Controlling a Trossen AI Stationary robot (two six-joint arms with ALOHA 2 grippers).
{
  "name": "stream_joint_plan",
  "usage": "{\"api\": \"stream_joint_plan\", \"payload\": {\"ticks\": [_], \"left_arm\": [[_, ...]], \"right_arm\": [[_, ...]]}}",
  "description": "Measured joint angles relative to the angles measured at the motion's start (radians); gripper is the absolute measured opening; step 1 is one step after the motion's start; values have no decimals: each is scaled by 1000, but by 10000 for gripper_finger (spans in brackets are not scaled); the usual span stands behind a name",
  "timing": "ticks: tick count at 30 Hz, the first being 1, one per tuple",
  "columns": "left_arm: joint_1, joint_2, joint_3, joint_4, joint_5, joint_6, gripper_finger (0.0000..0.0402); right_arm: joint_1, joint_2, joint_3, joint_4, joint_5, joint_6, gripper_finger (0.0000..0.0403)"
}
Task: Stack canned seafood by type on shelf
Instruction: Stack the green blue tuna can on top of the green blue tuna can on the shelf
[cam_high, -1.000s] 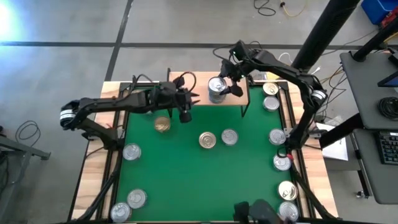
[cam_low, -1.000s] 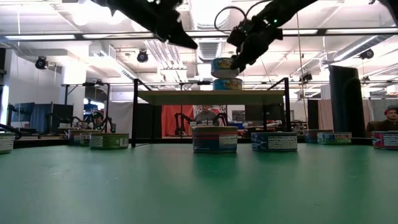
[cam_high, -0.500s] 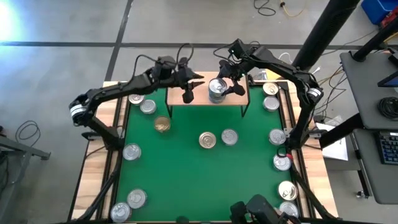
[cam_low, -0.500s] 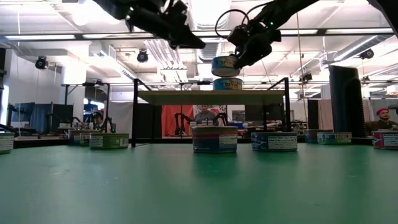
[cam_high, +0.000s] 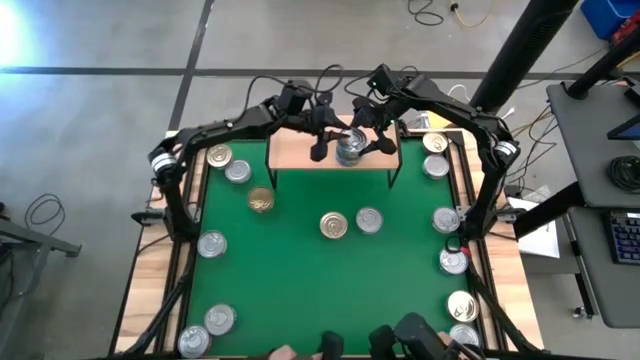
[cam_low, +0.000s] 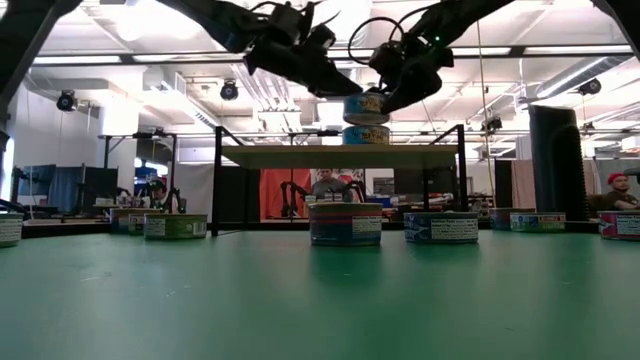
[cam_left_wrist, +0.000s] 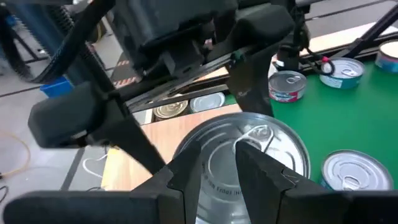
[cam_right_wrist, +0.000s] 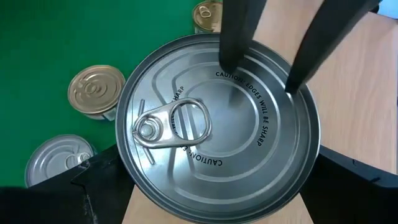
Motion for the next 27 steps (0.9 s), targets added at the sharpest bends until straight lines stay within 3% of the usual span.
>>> {"api": "stream_joint_plan", "payload": {"ticks": [15,27], "left_arm": [[-2,2,9,-53,117,20,86],[-3,2,8,-62,123,-11,86]], "right_arm": [[5,41,-8,7,26,12,359],[5,37,18,-42,42,-22,363]]}}
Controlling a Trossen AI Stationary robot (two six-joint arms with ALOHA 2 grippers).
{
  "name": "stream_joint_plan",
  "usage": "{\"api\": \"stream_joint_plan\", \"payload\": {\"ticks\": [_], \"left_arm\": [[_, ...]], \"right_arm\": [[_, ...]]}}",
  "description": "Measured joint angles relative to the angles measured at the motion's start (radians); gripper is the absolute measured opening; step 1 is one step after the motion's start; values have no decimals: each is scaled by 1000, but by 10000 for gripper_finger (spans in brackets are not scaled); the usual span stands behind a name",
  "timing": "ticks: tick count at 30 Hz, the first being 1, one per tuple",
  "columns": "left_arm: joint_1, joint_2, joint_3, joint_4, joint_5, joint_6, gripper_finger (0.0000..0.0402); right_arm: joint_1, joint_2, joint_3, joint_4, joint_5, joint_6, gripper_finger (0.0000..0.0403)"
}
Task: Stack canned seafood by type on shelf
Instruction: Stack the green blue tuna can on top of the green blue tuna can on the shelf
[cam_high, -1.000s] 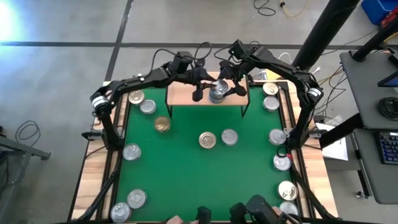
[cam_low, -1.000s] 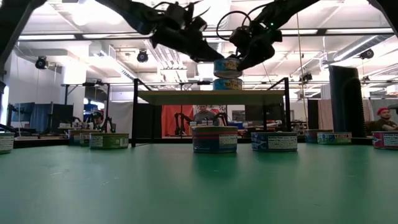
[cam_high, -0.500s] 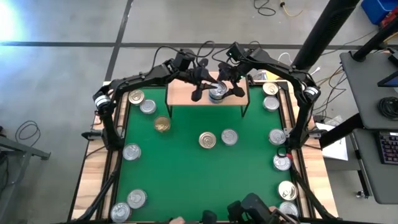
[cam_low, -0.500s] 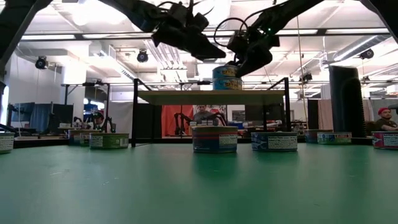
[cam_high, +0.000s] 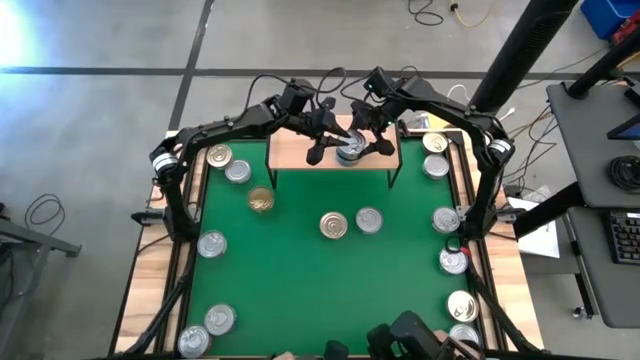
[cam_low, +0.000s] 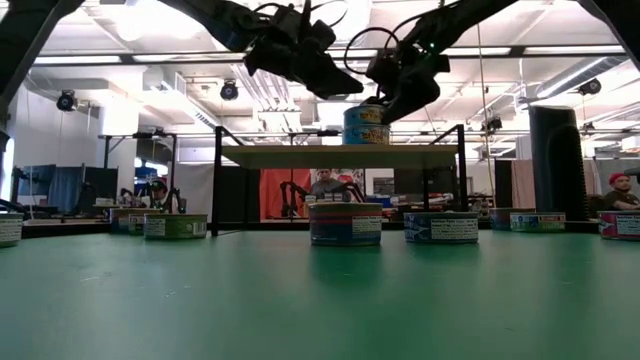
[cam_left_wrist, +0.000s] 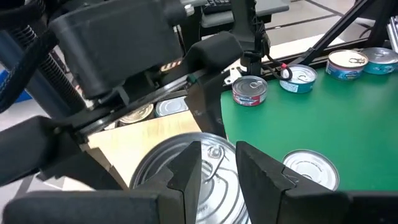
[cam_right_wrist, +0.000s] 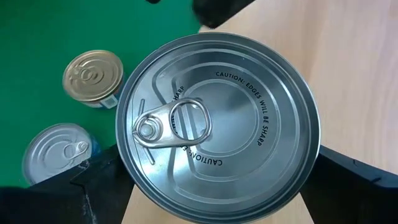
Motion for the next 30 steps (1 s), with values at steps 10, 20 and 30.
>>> {"api": "stream_joint_plan", "payload": {"ticks": [10,20,30], "left_arm": [[-8,3,-1,-5,-1,-3,86],[-22,3,-1,4,4,-3,86],[-22,3,-16,26,5,-3,86]], "right_arm": [[0,-4,-5,-29,-19,-51,364],[14,12,-6,-21,-56,-51,364],[22,14,-4,3,-19,-29,364]]}}
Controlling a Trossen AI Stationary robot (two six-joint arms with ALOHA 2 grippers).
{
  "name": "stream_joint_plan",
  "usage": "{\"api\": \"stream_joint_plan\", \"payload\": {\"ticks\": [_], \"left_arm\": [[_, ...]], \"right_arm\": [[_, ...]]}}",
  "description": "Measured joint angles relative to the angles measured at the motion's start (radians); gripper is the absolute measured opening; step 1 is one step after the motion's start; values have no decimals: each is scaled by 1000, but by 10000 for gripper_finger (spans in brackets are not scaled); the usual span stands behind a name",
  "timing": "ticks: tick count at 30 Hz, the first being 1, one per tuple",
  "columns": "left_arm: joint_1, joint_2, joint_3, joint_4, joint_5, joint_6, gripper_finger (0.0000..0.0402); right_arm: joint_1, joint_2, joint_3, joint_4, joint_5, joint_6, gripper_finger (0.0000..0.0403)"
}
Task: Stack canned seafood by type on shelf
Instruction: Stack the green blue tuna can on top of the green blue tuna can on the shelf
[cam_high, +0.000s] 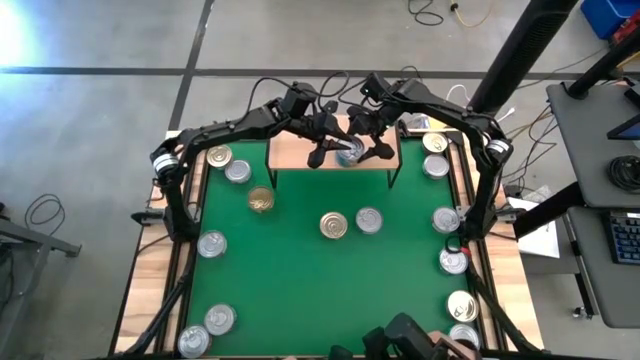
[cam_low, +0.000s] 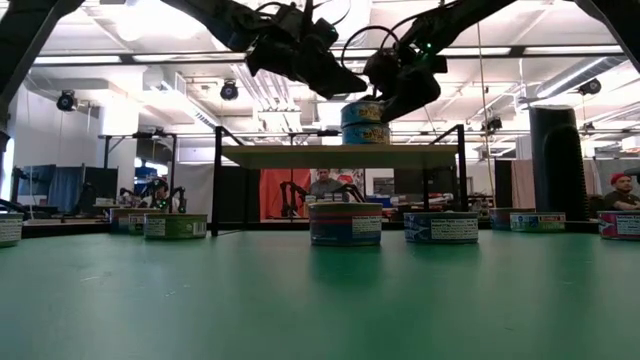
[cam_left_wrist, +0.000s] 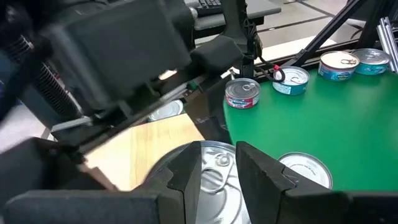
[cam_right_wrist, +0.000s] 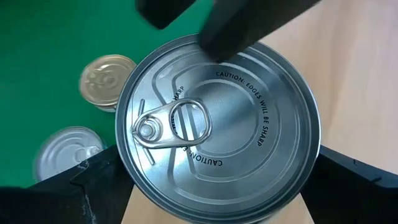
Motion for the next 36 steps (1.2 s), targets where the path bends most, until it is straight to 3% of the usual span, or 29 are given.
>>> {"api": "stream_joint_plan", "payload": {"ticks": [36], "left_arm": [[10,1,-71,179,-2,-3,86]], "right_arm": [[-21,-16,4,6,89,54,364]]}}
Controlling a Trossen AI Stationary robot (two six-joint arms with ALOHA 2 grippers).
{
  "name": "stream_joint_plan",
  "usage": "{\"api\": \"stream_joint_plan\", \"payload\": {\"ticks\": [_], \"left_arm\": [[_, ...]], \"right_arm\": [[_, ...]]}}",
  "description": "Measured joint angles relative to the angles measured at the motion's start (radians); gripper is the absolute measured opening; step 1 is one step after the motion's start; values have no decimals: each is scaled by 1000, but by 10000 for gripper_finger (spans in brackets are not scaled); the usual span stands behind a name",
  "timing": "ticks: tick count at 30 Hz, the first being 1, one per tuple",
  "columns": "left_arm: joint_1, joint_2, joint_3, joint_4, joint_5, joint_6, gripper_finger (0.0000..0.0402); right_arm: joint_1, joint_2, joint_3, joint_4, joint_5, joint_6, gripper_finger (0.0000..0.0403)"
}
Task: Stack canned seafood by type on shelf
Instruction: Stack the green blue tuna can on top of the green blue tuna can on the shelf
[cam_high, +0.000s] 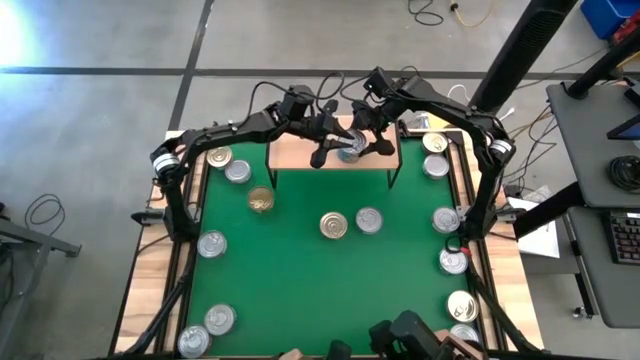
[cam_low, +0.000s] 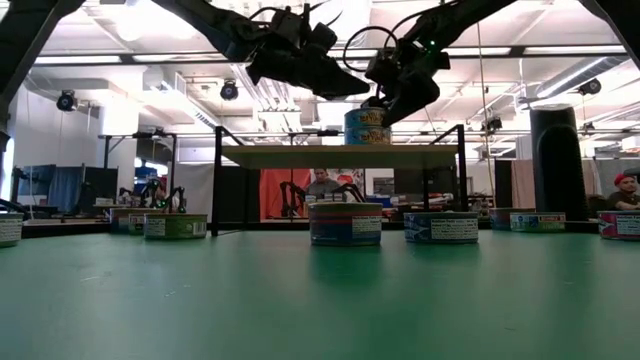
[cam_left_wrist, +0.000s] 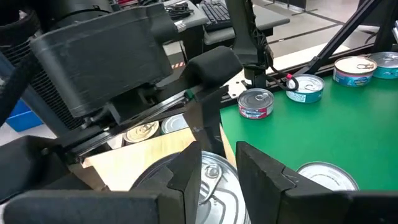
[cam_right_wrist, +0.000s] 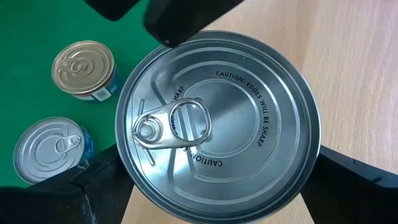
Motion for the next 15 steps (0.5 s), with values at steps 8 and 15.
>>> {"api": "stream_joint_plan", "payload": {"ticks": [8,15], "left_arm": [[6,0,-6,0,-4,-8,86],[7,0,-43,31,-77,-8,86]], "right_arm": [[4,0,-1,39,-1,66,376],[5,0,-2,47,-2,75,381]]}}
